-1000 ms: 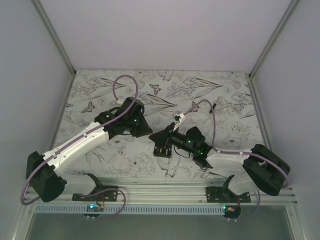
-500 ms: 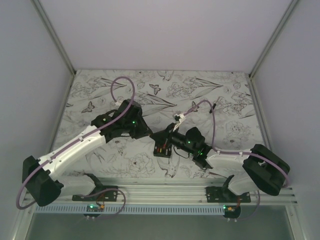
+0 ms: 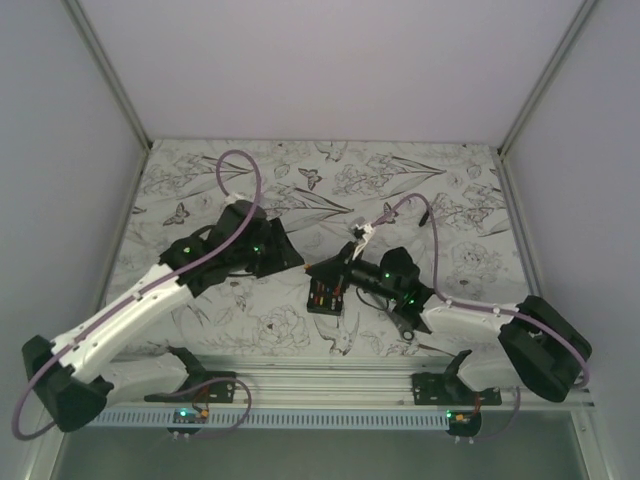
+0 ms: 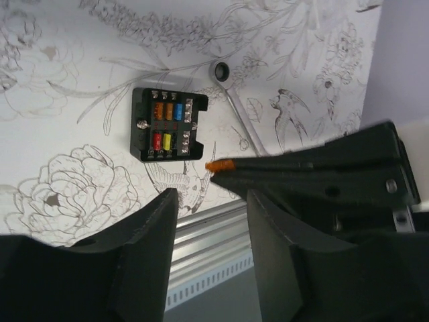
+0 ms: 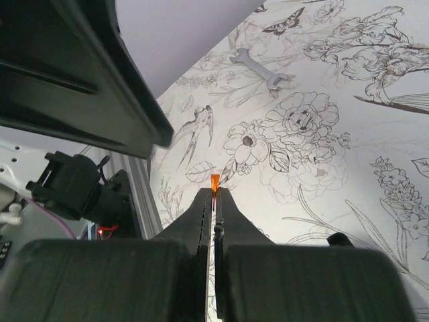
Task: Snap on the fuse box
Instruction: Pick up the fuse from the center of the board.
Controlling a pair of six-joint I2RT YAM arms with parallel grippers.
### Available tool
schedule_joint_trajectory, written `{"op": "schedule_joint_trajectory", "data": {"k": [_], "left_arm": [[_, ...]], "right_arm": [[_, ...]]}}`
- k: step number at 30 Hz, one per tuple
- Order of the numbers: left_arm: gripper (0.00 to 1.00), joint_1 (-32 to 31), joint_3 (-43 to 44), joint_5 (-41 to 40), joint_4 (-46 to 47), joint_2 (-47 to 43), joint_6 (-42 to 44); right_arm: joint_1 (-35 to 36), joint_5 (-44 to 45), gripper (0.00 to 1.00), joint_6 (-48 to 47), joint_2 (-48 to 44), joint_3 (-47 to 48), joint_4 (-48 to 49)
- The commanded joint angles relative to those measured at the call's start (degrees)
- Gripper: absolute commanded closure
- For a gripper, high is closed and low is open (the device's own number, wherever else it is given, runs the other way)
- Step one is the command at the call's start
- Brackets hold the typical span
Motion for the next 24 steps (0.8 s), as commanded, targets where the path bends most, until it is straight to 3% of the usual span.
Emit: {"op": "schedule_joint_trajectory", "data": {"k": [1,9,24], "left_arm": [[0.48,-0.2,0.2,2.3,2.9,-5.0,14.9],[0.44,-0.3,-1.8,15.4,9.4,-7.2,31.7],[0.6,-0.4,-5.1,34.1,22.2,-8.7,38.8]], "right_arm": [[-4.7,-12.8,1.0,-2.4,-2.5,2.6,-2.0],[-8.3,-27.4,1.0,-7.5,-8.2,6.7,-11.5],[-10.4,-37.6,1.0,-11.7,-14.1,9.6,-18.9]]}}
